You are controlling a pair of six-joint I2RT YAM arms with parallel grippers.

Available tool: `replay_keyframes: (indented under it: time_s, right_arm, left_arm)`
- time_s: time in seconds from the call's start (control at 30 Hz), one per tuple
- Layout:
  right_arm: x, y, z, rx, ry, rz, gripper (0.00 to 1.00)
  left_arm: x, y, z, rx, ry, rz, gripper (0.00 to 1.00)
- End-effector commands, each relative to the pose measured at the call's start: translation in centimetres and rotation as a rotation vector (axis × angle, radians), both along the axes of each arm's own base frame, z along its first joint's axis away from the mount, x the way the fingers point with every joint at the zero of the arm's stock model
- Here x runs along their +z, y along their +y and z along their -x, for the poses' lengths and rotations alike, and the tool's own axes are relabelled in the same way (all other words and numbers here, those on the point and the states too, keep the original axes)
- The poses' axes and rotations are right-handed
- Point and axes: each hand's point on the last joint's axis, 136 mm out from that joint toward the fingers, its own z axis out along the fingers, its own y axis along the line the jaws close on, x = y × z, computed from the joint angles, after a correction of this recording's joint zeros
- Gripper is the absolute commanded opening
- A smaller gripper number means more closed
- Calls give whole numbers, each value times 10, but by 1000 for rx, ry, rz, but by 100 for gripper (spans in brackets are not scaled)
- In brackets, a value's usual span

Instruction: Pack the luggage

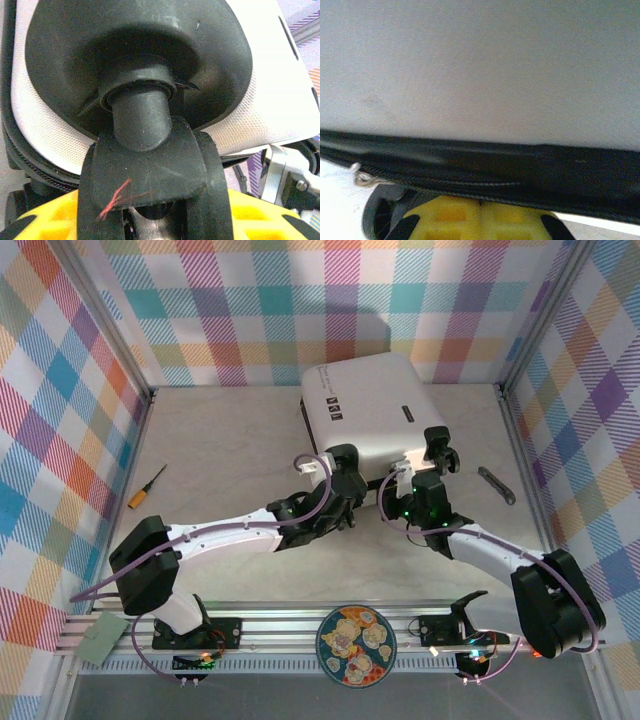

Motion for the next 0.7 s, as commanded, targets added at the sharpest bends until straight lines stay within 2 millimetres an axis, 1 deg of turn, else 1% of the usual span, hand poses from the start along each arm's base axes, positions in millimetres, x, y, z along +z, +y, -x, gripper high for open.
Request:
replay_keyframes:
  time_s: [0.0,0.07,0.13,0.23,0.33,0.43,0.5,0.53,0.6,0.67]
  right_arm:
    - [43,-43,-44,-215,-109,-29,0]
    - [45,-55,-51,-247,-107,-29,0]
    - [49,-64,-58,-273,-102,-37,0]
    - [53,-65,-69,-265,-100,-56,2]
    - [60,-55,-84,-223,-106,-71,3]
    - [66,-43,-103,-182,-106,-95,4]
    - [64,-35,-111,-154,-96,-111,4]
    - [64,-30,-113,-131,-97,-125,6]
    - [63,-23,-110,-93,-96,-155,11]
    - [63,-18,-100,-64,-98,-177,16]
  left_arm:
    - [36,-1,49,-137,-75,-58,2]
    - [41,6,54,-125,-91,-77,2]
    - [43,7,58,-124,-99,-81,2]
    - [42,0,63,-140,-98,-77,2]
    - [41,-13,66,-167,-94,-64,3]
    - [40,-30,66,-204,-91,-58,7]
    - [41,-33,61,-196,-101,-84,10]
    - [43,-33,59,-186,-111,-92,12]
    - [48,-32,54,-174,-129,-102,22]
    - [51,-29,47,-166,-129,-114,28]
